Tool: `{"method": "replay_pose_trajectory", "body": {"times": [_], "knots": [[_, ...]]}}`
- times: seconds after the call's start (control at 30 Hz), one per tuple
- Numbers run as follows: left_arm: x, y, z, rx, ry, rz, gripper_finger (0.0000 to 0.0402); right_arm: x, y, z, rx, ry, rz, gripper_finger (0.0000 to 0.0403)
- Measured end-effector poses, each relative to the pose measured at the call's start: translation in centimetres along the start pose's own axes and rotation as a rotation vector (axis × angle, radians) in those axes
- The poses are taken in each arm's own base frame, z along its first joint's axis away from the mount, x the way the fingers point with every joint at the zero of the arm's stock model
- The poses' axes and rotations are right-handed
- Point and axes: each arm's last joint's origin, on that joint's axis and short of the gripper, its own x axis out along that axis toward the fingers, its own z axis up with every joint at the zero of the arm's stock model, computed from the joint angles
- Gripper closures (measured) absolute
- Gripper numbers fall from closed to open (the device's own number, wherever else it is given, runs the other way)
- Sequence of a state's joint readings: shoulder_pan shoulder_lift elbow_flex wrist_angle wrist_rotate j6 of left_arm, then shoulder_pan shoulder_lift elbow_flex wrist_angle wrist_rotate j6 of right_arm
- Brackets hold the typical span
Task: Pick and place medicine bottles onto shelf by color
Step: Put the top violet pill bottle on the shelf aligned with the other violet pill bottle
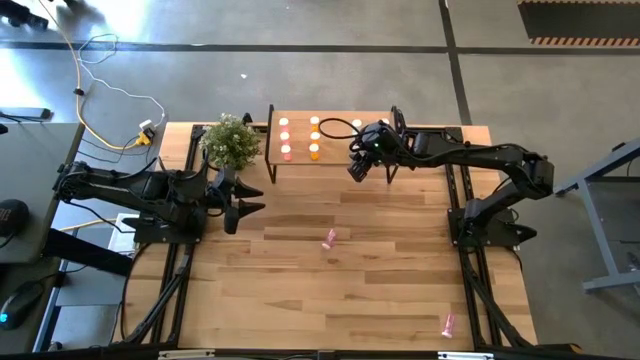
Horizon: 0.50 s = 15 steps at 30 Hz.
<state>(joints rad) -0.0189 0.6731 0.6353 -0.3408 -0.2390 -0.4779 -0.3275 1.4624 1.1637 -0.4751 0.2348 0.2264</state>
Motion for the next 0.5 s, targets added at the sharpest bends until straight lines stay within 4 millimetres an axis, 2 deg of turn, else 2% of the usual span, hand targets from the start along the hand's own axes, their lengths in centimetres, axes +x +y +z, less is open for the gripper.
{"method": "replay_pose_trajectory", "body": {"times": [0.5], "knots": [[0.0, 0.0, -0.02, 0.001, 0.002, 0.001, 0.0206, -0.41, -0.07, 0.13, 0.049, -0.013, 0.003, 0.019]]}}
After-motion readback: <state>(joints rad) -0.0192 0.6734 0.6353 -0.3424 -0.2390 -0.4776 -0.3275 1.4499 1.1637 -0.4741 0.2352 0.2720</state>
